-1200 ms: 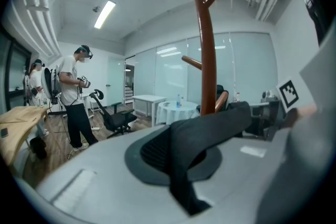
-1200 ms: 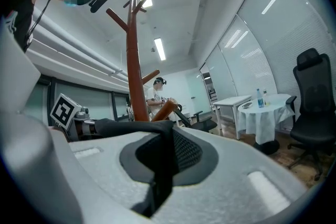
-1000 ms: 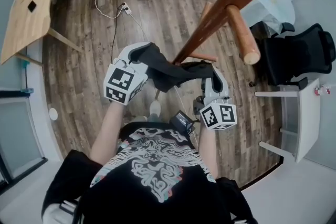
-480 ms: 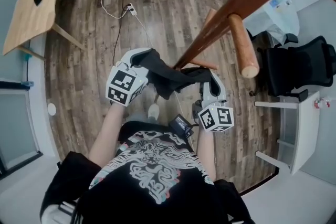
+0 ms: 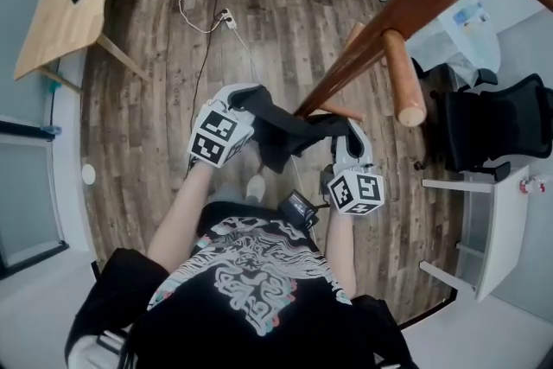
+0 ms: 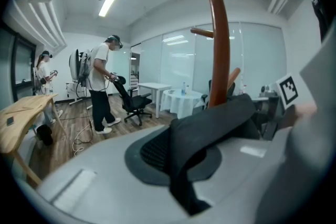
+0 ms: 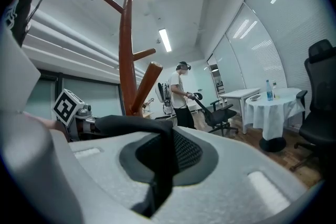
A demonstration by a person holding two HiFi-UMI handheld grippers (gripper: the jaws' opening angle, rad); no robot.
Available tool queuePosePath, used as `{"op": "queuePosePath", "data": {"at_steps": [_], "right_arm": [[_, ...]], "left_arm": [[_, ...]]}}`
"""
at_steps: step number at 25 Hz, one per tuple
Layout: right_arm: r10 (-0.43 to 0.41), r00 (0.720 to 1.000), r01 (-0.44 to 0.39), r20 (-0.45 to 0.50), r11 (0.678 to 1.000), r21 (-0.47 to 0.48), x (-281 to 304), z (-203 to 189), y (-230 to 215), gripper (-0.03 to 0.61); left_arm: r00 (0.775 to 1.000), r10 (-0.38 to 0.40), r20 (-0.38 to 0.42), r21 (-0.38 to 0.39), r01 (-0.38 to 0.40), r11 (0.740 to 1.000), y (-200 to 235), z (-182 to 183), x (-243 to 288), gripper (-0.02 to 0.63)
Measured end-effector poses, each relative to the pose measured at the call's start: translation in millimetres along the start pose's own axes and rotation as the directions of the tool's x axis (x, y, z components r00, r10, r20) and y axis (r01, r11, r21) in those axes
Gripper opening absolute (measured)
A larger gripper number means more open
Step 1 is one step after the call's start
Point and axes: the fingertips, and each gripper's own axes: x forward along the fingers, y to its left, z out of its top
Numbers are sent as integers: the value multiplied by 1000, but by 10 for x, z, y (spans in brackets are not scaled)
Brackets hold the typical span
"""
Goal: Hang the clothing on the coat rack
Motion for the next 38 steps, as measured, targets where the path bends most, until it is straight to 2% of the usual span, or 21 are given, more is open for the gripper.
{"op": "queuePosePath", "data": {"at_steps": [9, 14, 25, 38], "right_arm": [[10, 999, -10, -34, 1000, -1, 88, -171, -48, 14], [3, 998, -6, -59, 998, -61, 124, -274, -100, 14], [13, 993, -21, -116, 998, -61, 215, -507, -95, 14], [39, 984, -50, -175, 997, -61, 278, -752, -43, 14]], "left_arm": [[999, -7, -35, 5, 8, 1000, -9, -96, 174, 0], [999, -22, -44, 8, 22, 1000, -53, -133, 250, 0], [993, -49, -107, -12, 48, 999, -75, -408, 381, 0], [989, -82, -119, -4, 82, 997, -133, -580, 524, 0]]}}
